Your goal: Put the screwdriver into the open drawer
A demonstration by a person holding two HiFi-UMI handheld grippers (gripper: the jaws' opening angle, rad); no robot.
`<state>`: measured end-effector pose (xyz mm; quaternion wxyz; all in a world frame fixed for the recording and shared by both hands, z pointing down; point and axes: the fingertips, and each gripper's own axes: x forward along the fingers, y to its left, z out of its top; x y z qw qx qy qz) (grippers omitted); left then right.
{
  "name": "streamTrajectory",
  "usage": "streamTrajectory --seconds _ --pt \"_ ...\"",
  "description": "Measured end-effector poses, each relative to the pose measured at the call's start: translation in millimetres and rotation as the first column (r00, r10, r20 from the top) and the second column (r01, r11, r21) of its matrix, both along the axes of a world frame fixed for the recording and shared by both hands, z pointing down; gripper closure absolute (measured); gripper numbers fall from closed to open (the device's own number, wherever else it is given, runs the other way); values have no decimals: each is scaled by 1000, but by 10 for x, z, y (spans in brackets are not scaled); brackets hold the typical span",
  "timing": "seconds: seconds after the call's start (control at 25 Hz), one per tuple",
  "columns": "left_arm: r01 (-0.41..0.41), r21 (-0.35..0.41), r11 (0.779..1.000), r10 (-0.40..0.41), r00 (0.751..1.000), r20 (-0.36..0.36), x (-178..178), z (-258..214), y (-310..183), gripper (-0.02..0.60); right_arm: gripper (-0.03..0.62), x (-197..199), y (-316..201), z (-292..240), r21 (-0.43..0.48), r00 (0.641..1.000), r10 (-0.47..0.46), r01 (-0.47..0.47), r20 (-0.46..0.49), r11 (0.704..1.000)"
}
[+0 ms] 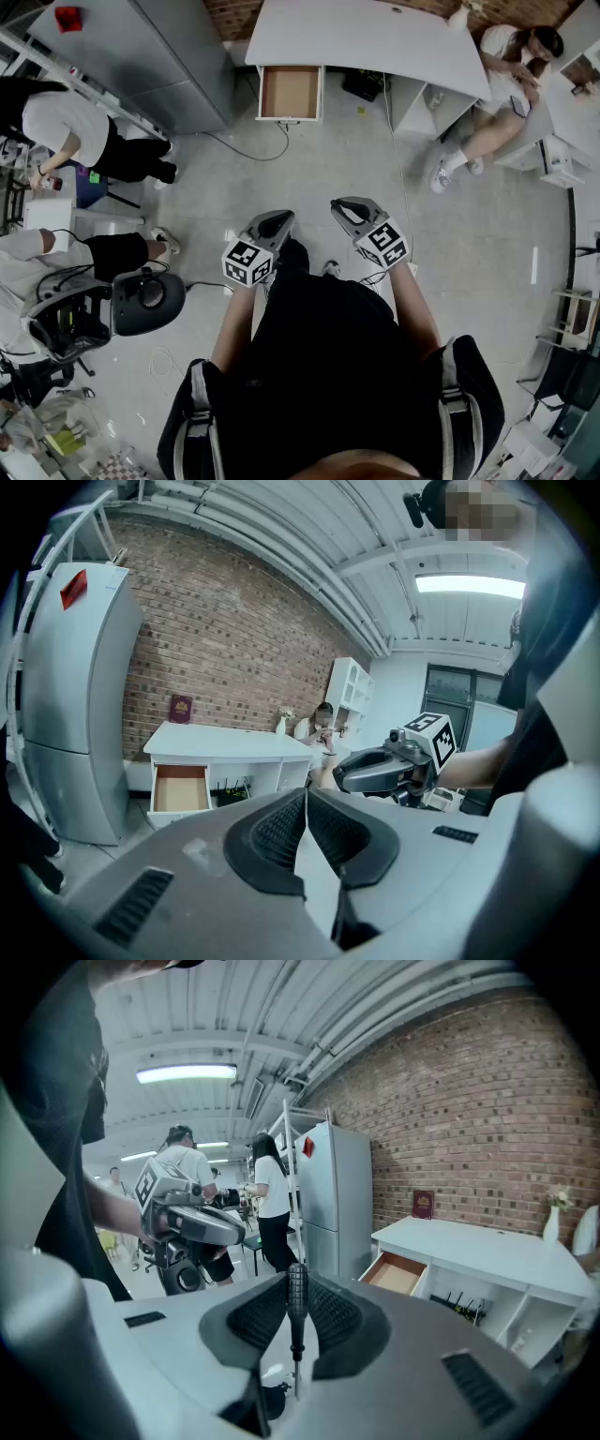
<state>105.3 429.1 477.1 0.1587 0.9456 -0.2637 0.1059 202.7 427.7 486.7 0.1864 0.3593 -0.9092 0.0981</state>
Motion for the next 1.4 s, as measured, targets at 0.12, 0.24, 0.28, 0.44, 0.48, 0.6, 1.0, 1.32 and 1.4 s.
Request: streamTrajectory --seconds 0.12,0.24,0.28,0.44,0.48,0.6,1.0,1.32,1.4 --pt "2 0 1000 -2 1000 2 36 -18 -20 561 470 34 4 10 -9 1000 -3 3 -3 1000" --pt "3 -4 1000 -3 1000 2 44 -9 -115 561 470 44 -62 51 -15 1000 -7 7 -20 1000" --pt "4 -6 1000 -4 1000 3 41 -2 -156 561 470 42 -99 59 -17 1000 -6 6 -22 1000" --pt "8 -18 1000 -8 1000 2 13 24 -342 561 470 19 -273 102 -35 1000 -1 0 -29 999" --pt "10 -19 1000 -10 1000 0 7 24 -389 561 470 12 -311 117 -37 999 -4 3 -34 999" --pt "10 -23 1000 -10 1000 -2 -16 25 -535 561 470 -8 -441 141 -45 999 -11 8 -47 999" --pt "-31 -33 999 30 1000 -6 -136 35 -1217 561 470 -129 -1127 105 -46 998 33 -36 -49 998" --pt "-70 -28 997 69 997 -16 -301 20 -1837 561 471 -299 -1682 89 -52 996 78 -81 -46 995" --pt "-76 -29 997 76 997 -19 -349 28 -1945 561 471 -354 -1783 86 -49 996 85 -87 -42 995"
